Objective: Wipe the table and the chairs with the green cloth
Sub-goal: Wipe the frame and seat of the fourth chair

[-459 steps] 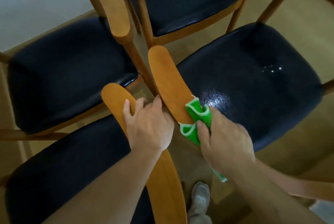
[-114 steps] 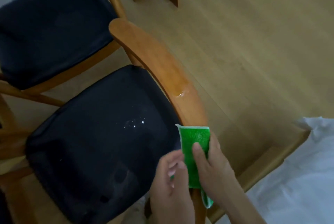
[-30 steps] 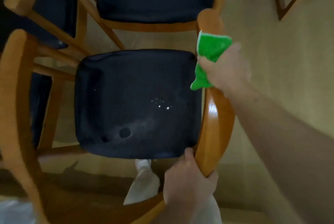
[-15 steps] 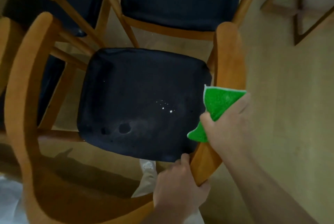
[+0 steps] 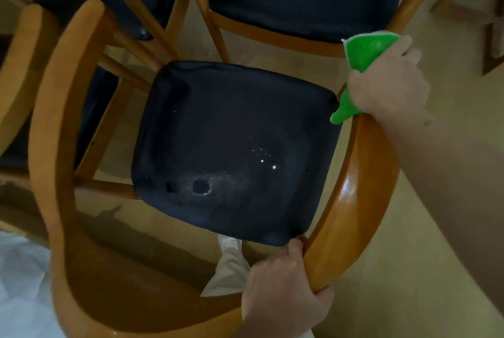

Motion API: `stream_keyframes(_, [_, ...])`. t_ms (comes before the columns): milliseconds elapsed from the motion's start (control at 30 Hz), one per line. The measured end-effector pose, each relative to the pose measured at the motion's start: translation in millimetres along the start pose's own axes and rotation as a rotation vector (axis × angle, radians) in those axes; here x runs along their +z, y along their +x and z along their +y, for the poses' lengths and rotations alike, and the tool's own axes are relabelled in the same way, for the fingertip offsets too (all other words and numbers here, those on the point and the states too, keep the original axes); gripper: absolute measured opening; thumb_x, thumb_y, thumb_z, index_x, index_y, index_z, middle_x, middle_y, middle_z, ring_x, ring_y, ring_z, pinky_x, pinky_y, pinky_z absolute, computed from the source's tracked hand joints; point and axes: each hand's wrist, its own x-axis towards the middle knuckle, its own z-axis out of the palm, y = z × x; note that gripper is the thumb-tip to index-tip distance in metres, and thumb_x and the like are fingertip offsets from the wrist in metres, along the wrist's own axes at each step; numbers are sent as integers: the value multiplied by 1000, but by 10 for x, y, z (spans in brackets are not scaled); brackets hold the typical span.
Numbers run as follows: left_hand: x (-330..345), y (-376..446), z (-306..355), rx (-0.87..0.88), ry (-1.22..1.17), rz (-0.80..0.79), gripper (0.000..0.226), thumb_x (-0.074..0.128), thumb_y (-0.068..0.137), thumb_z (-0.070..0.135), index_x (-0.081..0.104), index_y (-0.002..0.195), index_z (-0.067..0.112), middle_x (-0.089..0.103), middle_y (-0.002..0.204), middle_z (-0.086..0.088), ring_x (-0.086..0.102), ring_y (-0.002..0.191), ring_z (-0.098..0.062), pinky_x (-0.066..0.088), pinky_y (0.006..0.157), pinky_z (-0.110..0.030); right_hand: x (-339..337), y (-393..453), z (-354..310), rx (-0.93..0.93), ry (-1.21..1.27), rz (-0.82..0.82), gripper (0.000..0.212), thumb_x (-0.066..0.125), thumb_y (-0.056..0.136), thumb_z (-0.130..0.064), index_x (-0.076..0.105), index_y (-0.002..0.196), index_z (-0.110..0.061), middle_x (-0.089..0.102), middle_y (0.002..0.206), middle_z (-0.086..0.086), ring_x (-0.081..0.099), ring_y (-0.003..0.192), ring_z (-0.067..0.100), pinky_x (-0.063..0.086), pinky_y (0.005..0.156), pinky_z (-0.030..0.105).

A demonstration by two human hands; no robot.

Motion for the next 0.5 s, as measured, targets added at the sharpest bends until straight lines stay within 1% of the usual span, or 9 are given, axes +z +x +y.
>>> stream_keyframes(100, [-1,13,-1,-11,-5,-31,68,40,57,78,28,114,42,56,100,18,59,92,-11,39,78,-32,-25,89,-48,-34,-20,25,82,58,85,-38,20,147,-1,40,136,21,49,115,46,41,89,52])
stream_keyframes(167, [8,17,-8,-19,-13,-54,67,40,57,78,27,111,43,55,101,18,59,93,-11,41,81,-33,-44,-6,-2,-91,-51,14,84,54,87,-38,13,150,0,34,141,24,44,119,47,40,91,53])
stream_keyframes(233, [3,18,-5,-23,-14,-55,67,40,56,78,27,112,43,56,103,18,60,95,-12,43,84,-35,-47,-198,83,-167,-100,-15,88,53,87,-39,6,151,-1,22,151,27,35,128,48,37,98,56])
stream_keyframes(300, [-7,25,9,-23,1,-59,69,42,57,77,27,114,42,57,104,17,60,96,-13,44,85,-35,-71,-468,155,-204,-165,-58,89,52,86,-38,4,152,-2,8,157,27,20,139,48,29,106,58])
stream_keyframes(333, [-19,23,19,-29,5,-71,69,43,58,77,27,115,41,57,104,17,60,95,-13,44,86,-35,-74,-622,194,-224,-204,-74,87,50,88,-38,5,152,-3,5,158,26,13,142,47,25,109,58])
stream_keyframes(367, [-37,22,28,-32,1,-81,70,45,57,77,28,115,41,57,103,16,60,95,-13,44,86,-35,-68,-781,237,-259,-232,-80,82,46,90,-38,6,153,-3,5,159,25,9,144,46,20,112,58])
stream_keyframes(433, [-56,24,25,-30,-14,-81,69,45,56,76,30,114,41,56,98,16,59,91,-11,43,83,-32,-47,-1073,316,-349,-219,-98,71,33,96,-43,13,154,-6,8,160,22,8,146,42,12,117,56])
stream_keyframes(500, [-92,17,35,-17,-29,-61,67,45,57,75,32,113,41,56,95,17,60,88,-10,42,77,-28,-55,-1294,333,-405,-85,-144,68,18,98,-50,20,153,-10,11,160,16,8,148,35,4,119,48])
